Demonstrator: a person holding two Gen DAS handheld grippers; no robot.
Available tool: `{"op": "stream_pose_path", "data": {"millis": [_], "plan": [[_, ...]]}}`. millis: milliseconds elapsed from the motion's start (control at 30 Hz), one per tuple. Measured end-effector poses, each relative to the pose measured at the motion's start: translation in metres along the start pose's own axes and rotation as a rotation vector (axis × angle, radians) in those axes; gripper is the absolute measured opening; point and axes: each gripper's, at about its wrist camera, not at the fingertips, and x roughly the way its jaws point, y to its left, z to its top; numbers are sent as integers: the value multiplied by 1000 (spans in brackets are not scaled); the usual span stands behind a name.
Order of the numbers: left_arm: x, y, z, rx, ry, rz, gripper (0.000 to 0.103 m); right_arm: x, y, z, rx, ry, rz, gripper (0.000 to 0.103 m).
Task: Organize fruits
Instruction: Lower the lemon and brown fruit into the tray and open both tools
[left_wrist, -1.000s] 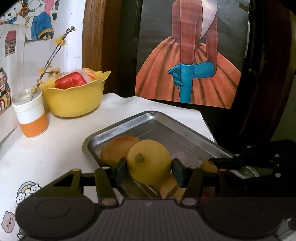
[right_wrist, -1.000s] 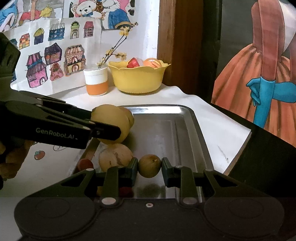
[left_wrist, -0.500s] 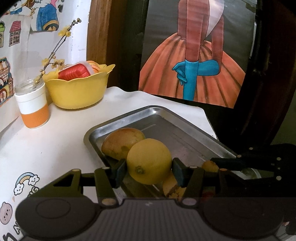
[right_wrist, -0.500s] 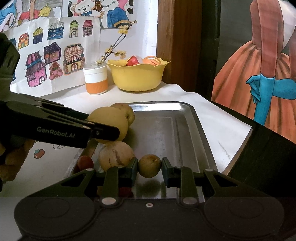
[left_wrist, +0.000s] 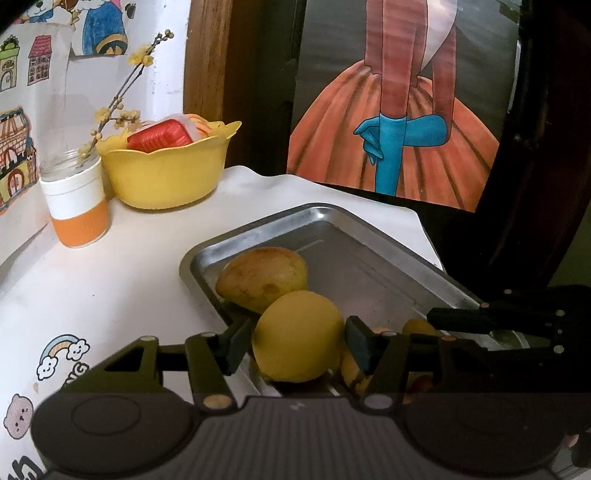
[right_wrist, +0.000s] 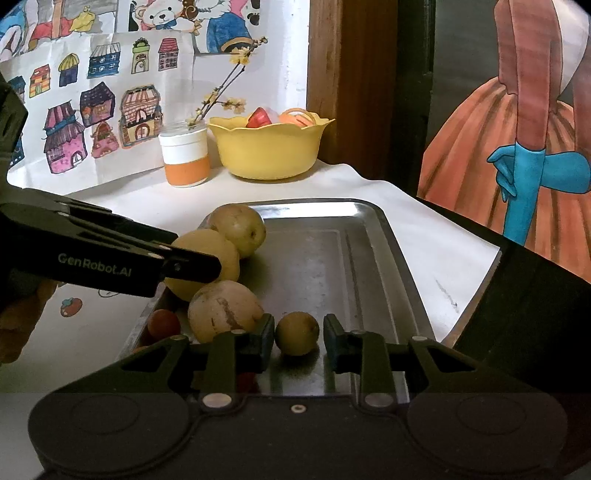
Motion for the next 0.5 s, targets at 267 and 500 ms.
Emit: {"op": "stream_pose_path", "data": {"millis": [267, 500], "plan": [[-1, 1, -1, -5, 1, 11, 68, -1, 0, 0, 1, -3, -6, 36], [-2, 1, 1, -6, -5, 19, 75, -2, -3, 0, 6, -8, -12, 40]]}}
